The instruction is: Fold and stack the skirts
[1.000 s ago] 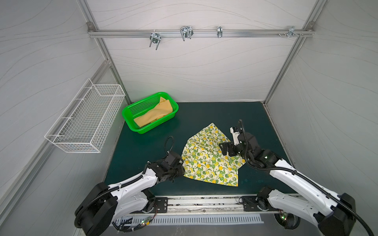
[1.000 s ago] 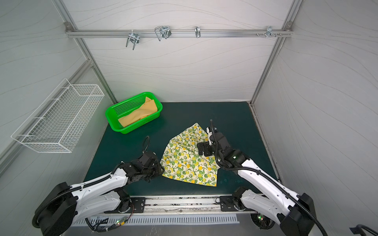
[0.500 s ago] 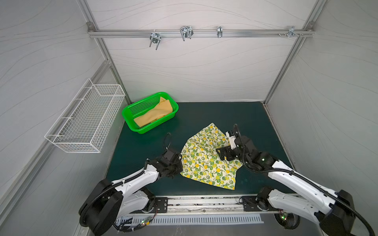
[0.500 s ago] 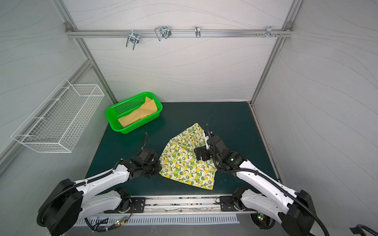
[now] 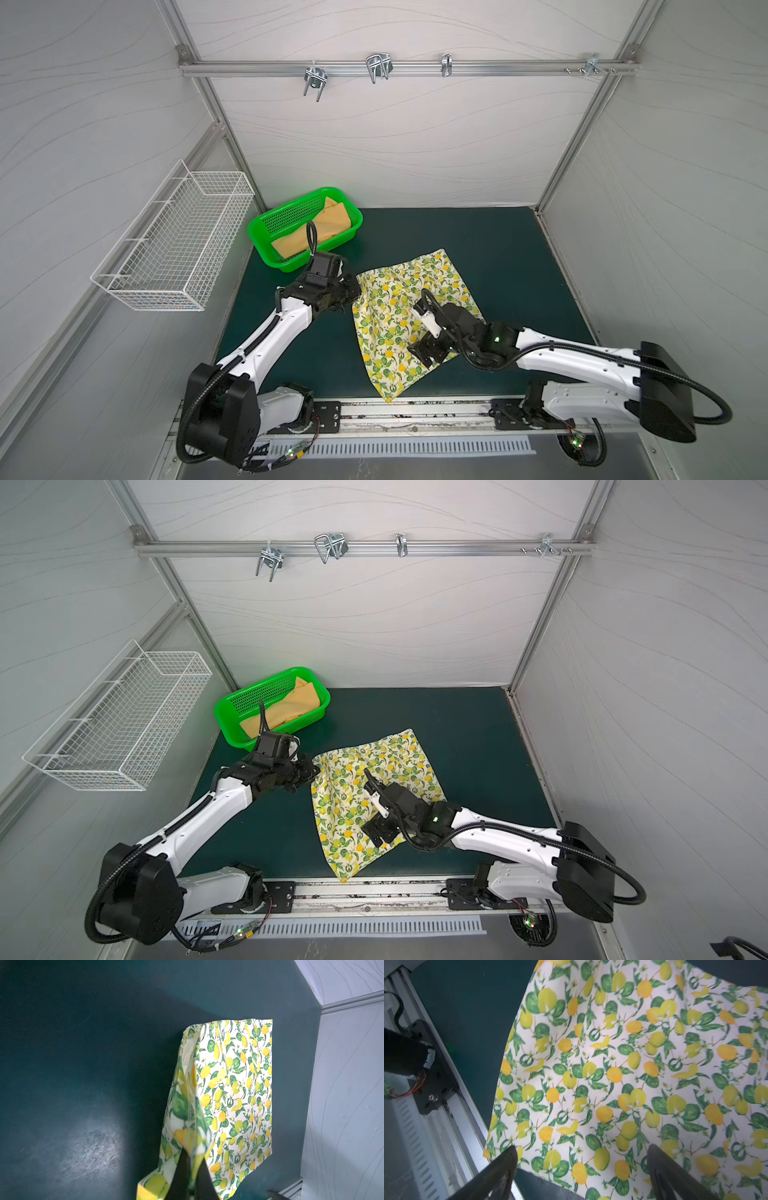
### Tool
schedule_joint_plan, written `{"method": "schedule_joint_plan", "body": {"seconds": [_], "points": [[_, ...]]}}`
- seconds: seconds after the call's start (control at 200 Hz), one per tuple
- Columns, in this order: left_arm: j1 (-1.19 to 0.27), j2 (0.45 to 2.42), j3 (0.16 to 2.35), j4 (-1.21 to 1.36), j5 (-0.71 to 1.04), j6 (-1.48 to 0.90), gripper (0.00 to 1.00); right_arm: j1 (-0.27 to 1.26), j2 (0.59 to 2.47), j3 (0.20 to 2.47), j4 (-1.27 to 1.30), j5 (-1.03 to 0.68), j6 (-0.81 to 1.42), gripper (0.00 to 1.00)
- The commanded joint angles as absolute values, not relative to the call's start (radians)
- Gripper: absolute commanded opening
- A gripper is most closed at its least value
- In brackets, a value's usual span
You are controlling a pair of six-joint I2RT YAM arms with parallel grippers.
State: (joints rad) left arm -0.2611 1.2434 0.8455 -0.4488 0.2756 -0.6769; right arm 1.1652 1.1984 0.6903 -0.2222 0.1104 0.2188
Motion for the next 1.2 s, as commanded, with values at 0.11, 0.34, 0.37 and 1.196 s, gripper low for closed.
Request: {"method": "schedule_joint_plan", "body": {"seconds": [0.11, 0.34, 0.37, 1.196], "points": [[-0.213, 1.354, 0.951, -0.473, 0.337, -0.613, 0.0, 1.273, 1.317, 0.769, -0.158, 0.165, 0.227, 0.96], [-0.182, 1.437, 1.006, -0.459, 0.347, -0.601, 0.0, 1.424, 1.51, 0.904, -0.166, 0.325, 0.276, 0.9], [-0.177, 1.447, 1.014, -0.458, 0.35, -0.6, 0.0, 1.441, 1.532, 0.923, -0.172, 0.349, 0.286, 0.89], [-0.127, 1.545, 1.069, -0.414, 0.402, -0.618, 0.0, 1.588, 1.779, 1.026, -0.125, 0.439, 0.513, 0.65]]}}
